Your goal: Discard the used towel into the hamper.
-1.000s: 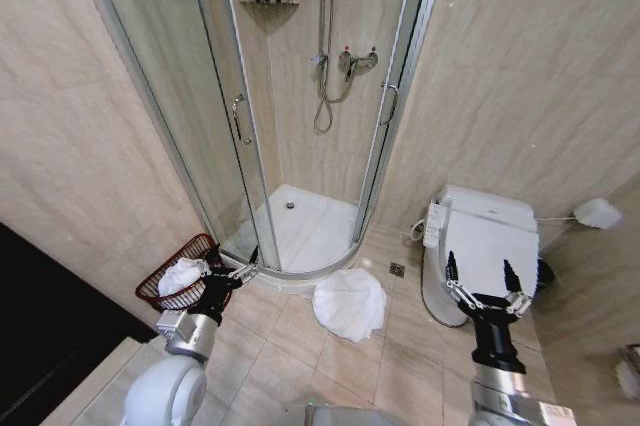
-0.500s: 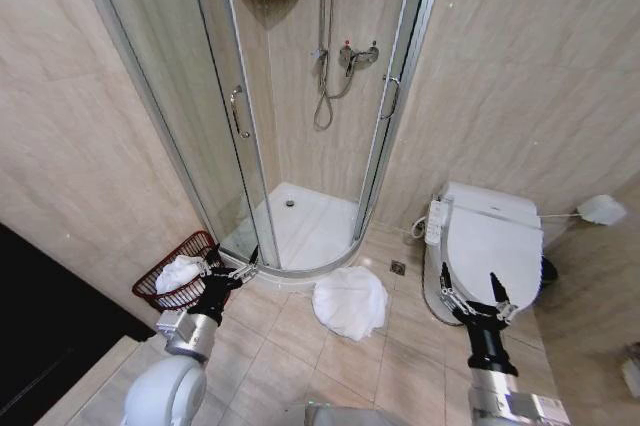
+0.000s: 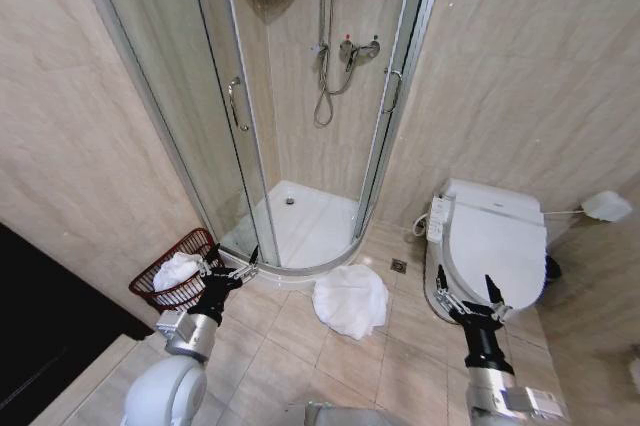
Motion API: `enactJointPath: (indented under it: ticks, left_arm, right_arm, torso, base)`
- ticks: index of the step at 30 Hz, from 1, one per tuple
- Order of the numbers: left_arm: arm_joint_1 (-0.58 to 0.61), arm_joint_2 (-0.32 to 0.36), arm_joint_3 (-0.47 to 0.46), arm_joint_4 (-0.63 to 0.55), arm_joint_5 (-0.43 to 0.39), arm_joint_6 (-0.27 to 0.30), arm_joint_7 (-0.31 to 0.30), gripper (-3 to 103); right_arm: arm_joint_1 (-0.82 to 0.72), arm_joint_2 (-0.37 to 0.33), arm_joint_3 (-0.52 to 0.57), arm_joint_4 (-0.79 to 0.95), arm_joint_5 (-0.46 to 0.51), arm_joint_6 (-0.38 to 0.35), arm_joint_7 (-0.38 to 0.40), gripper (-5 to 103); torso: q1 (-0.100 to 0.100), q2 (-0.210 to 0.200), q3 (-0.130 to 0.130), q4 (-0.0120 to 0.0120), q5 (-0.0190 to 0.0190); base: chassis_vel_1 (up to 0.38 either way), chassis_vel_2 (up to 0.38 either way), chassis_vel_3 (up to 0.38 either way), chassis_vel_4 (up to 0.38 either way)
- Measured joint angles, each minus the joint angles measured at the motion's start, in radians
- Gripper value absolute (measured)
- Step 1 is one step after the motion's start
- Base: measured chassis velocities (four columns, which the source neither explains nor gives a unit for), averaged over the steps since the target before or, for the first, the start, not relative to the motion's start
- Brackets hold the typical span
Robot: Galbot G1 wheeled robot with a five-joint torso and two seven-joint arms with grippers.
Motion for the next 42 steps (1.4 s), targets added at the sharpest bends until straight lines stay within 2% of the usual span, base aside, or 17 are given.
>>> enactJointPath:
  ticks: [3,13,18,23,26,32,39,42]
  left_arm:
    - [0.0,0.0,0.0,0.0,0.0,0.0,0.0,100]
    - [0.0,0.0,0.0,0.0,0.0,0.0,0.0,100]
    - [0.0,0.0,0.0,0.0,0.0,0.0,0.0,100]
    - [0.0,0.0,0.0,0.0,0.0,0.0,0.0,100]
    - [0.0,0.0,0.0,0.0,0.0,0.0,0.0,100]
    - [0.0,0.0,0.0,0.0,0.0,0.0,0.0,100]
    - [0.0,0.0,0.0,0.0,0.0,0.0,0.0,100]
    - [0.0,0.0,0.0,0.0,0.0,0.0,0.0,100]
  right_arm:
    - [-0.009,-0.002,-0.011,0.013,0.045,-0.026,-0.003,100]
    - [-0.006,-0.004,-0.011,0.012,0.052,-0.065,-0.009,100]
    - [-0.008,-0.013,-0.017,0.012,0.074,-0.149,-0.008,100]
    - [0.007,-0.03,-0.017,-0.022,0.106,-0.192,-0.024,100]
    - [0.034,-0.05,-0.024,-0.098,0.141,-0.223,-0.049,100]
    - [0.058,-0.065,-0.029,-0.18,0.125,-0.216,-0.059,100]
    - [0.047,-0.056,-0.032,-0.185,0.078,-0.18,-0.059,100]
    - [0.013,-0.041,-0.039,-0.136,0.024,-0.137,-0.059,100]
  torso:
    - [-0.008,-0.018,-0.01,0.0,-0.0001]
    - [-0.027,-0.061,-0.034,0.0,-0.0001]
    - [-0.039,-0.088,-0.049,0.0,0.0]
    - [-0.047,-0.107,-0.06,0.0,-0.0001]
    - [-0.055,-0.124,-0.069,0.0001,0.0001]
    - [-0.066,-0.149,-0.083,0.0,0.0002]
    - [-0.078,-0.177,-0.099,0.0,0.0]
    - [-0.086,-0.197,-0.11,-0.0001,-0.0001]
  base:
    - [0.0,0.0,0.0,0.0]
    - [0.0,0.0,0.0,0.0]
    - [0.0,0.0,0.0,0.0]
    - [0.0,0.0,0.0,0.0]
    - [0.0,0.0,0.0,0.0]
    - [0.0,0.0,0.0,0.0]
    - [0.0,0.0,0.0,0.0]
    - [0.0,0.0,0.0,0.0]
